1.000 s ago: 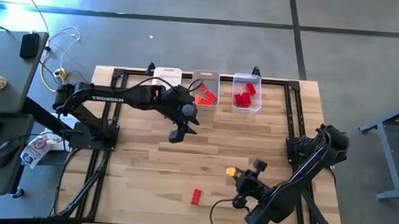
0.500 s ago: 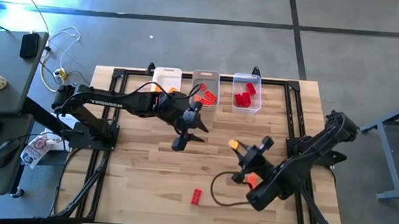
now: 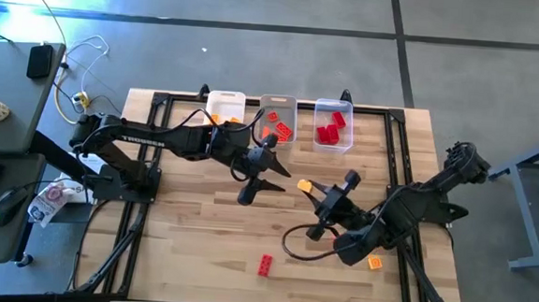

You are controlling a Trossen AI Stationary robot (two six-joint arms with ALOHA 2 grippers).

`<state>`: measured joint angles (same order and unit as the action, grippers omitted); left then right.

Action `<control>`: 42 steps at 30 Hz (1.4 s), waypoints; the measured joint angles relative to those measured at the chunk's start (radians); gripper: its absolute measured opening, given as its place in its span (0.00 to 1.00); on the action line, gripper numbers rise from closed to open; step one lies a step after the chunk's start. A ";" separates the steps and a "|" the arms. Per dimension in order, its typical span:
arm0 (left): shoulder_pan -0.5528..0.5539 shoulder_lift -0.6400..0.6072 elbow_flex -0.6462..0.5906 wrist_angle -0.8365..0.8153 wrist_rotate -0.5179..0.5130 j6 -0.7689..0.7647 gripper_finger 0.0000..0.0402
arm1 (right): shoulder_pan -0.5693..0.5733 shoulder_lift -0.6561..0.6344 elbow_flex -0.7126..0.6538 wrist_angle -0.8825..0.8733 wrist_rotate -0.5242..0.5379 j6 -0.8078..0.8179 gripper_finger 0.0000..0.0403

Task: Sort & place blocks by color
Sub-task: Put the yellow game piece into the white bin

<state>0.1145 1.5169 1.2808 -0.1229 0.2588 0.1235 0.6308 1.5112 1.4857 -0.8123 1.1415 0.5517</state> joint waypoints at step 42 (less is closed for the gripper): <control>0.006 -0.001 0.000 0.033 -0.012 -0.075 0.17 | -0.181 0.001 0.000 0.312 -0.289 -0.281 0.38</control>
<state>0.1204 1.5158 1.2808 -0.0896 0.2466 0.0481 0.4502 1.5120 1.4857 -0.5008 0.8524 0.2706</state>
